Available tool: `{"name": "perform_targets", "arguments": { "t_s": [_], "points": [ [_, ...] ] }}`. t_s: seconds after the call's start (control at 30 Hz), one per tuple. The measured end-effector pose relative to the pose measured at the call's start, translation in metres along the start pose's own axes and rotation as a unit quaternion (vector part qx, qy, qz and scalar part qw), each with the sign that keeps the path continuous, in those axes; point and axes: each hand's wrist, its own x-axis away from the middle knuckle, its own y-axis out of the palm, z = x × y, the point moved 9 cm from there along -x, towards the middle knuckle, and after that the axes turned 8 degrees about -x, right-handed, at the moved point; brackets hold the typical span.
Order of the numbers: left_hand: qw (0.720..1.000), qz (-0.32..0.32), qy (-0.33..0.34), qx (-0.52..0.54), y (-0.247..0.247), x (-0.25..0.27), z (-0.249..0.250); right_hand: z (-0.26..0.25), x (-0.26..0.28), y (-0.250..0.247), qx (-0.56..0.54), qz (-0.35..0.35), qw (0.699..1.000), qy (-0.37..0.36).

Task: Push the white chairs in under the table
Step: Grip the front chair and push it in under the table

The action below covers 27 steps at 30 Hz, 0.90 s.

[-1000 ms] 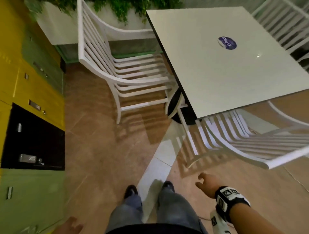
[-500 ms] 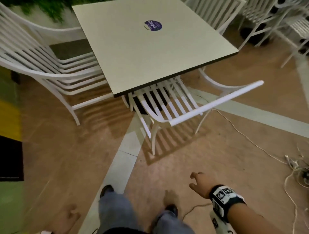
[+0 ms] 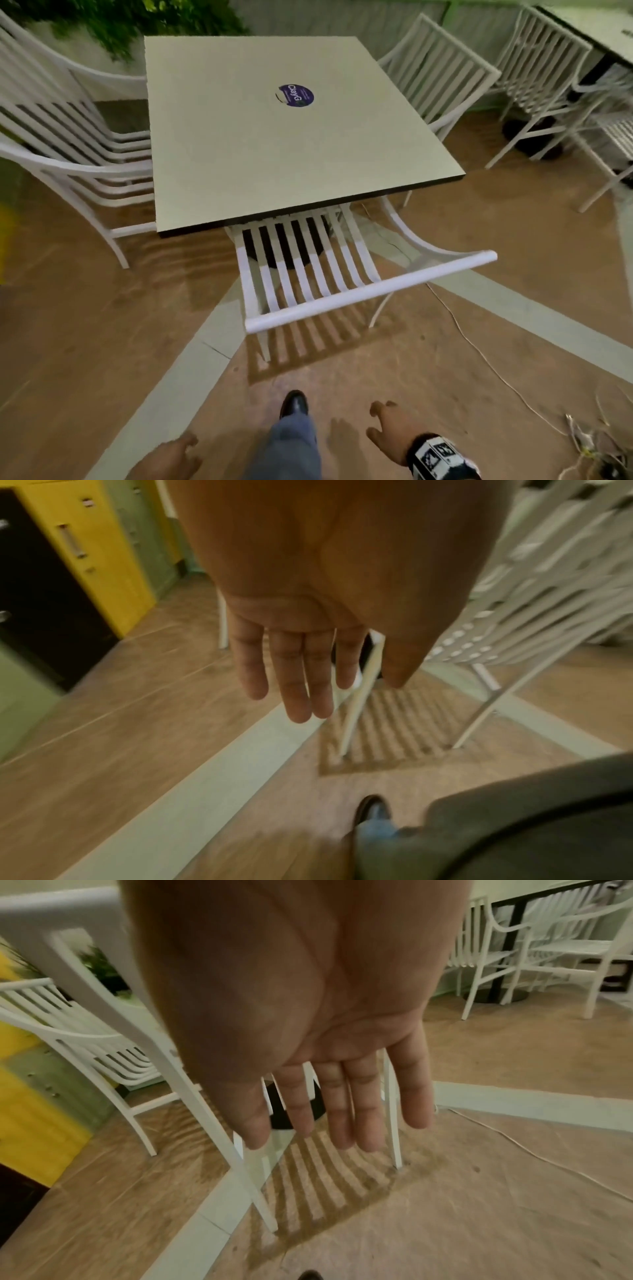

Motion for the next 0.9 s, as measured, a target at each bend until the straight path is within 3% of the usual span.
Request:
{"name": "perform_targets", "arguments": {
  "t_s": [0.03, 0.07, 0.1, 0.13, 0.2, 0.33, 0.53, 0.63, 0.8, 0.9],
  "points": [
    [0.994, -0.02, 0.051, -0.099, 0.016, -0.014, -0.022, 0.003, -0.002, -0.018, 0.004, 0.013, 1.0, -0.013],
    [0.988, -0.077, 0.082, -0.107, 0.022, -0.003, -0.019, 0.005, -0.003, -0.036, 0.005, 0.03, 0.999, -0.028],
    [0.973, -0.127, 0.074, -0.177, 0.014, 0.001, -0.006, 0.005, -0.004, -0.054, 0.005, 0.047, 0.998, -0.046],
    [0.977, -0.089, 0.054, -0.184, -0.024, 0.011, 0.019, 0.004, -0.002, -0.072, 0.005, 0.063, 0.996, -0.064],
    [0.98, -0.08, 0.125, -0.135, -0.055, 0.027, 0.073, 0.0, 0.001, -0.107, 0.008, 0.092, 0.991, -0.094],
    [0.963, 0.008, 0.206, -0.172, -0.072, 0.026, 0.167, -0.021, 0.015, -0.175, 0.025, 0.163, 0.967, -0.193],
    [0.925, 0.262, 0.249, -0.111, -0.127, 0.043, 0.242, -0.024, 0.037, -0.282, 0.007, 0.364, 0.857, -0.364],
    [0.92, 0.316, 0.187, -0.137, -0.14, 0.022, 0.246, -0.009, 0.006, -0.309, 0.047, 0.35, 0.862, -0.363],
    [0.949, 0.22, 0.06, -0.22, -0.118, -0.023, 0.241, 0.013, -0.048, -0.309, 0.137, 0.243, 0.909, -0.309],
    [0.95, 0.189, 0.032, -0.246, -0.106, -0.035, 0.234, 0.014, -0.056, -0.303, 0.132, 0.208, 0.922, -0.298]
  ]
}}
